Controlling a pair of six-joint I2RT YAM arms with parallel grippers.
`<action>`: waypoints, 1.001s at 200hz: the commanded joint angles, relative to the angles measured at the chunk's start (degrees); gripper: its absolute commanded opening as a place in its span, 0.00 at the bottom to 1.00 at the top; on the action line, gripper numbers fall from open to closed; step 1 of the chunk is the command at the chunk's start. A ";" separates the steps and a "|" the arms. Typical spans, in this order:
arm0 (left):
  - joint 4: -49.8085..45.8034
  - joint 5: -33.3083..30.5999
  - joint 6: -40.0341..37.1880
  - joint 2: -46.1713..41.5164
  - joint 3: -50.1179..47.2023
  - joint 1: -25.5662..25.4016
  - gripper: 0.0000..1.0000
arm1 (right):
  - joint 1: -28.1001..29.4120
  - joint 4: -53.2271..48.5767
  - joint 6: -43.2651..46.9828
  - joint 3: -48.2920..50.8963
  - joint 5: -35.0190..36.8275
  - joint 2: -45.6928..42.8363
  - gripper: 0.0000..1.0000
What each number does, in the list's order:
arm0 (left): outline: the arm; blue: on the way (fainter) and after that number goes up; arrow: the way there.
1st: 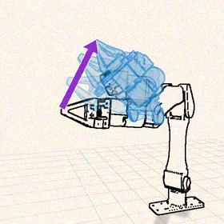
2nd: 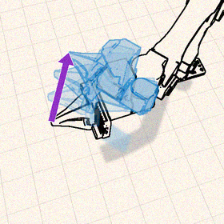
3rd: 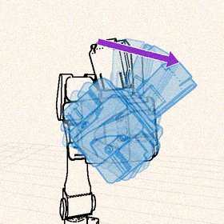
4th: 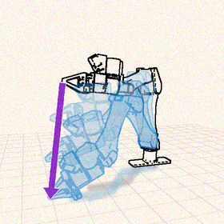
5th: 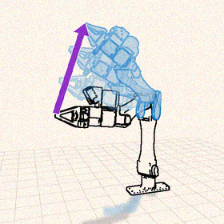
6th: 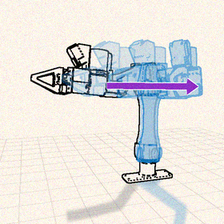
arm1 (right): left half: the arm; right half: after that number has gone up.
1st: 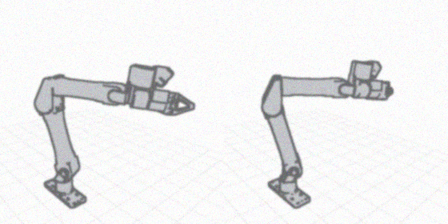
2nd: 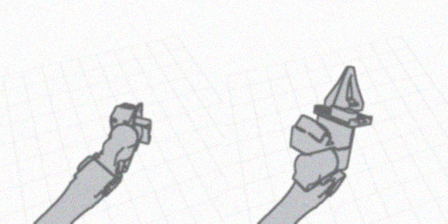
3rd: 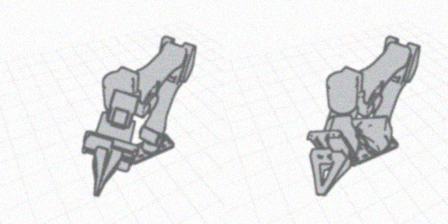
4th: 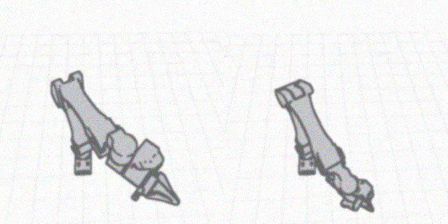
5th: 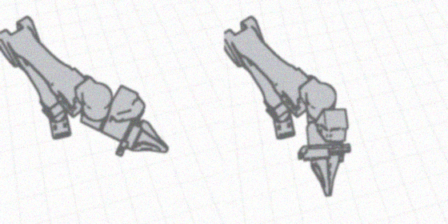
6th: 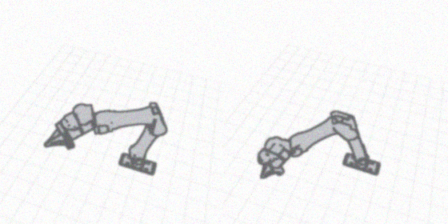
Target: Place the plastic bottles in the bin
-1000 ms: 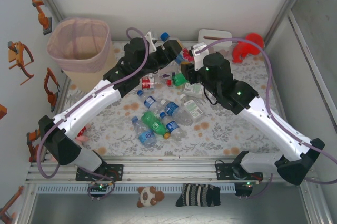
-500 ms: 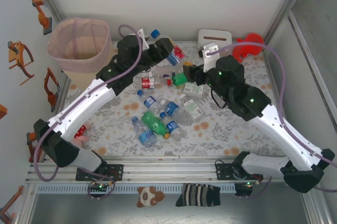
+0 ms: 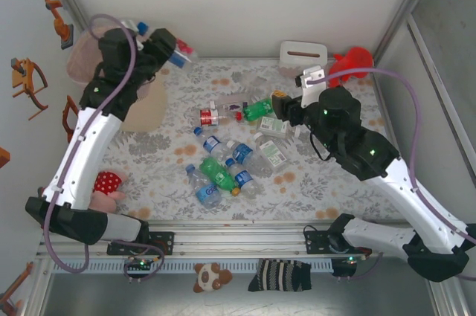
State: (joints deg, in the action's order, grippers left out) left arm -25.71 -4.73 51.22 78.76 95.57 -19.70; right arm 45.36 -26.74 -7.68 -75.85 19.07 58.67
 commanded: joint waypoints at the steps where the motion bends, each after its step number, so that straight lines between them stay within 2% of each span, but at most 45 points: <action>1: -4.70 -4.12 -1.06 -2.06 3.64 2.96 0.61 | 0.25 0.02 -1.08 0.71 2.15 -1.34 0.70; 44: -9.49 -6.01 3.45 -0.52 7.33 11.38 0.56 | 0.25 -0.05 -1.29 0.71 2.48 -1.03 0.70; 94: -13.09 -8.01 10.07 2.15 8.31 17.93 0.59 | 0.30 1.43 -1.45 2.29 3.37 -1.29 0.70; 130: -16.14 -2.27 16.10 7.19 9.72 23.16 0.62 | 0.25 1.99 -1.71 2.60 3.08 -0.71 0.70; 163: -20.61 1.34 21.02 13.54 13.39 25.15 0.63 | 0.25 2.27 -1.52 3.23 3.62 -0.80 0.70; 200: -29.21 2.36 21.97 22.68 22.81 25.24 0.64 | 0.25 2.46 -1.64 4.37 4.64 -1.45 0.70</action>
State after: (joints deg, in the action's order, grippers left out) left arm -47.77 -4.89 70.70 97.84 112.42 5.39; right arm 45.36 -25.87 -8.23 -72.51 21.15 58.08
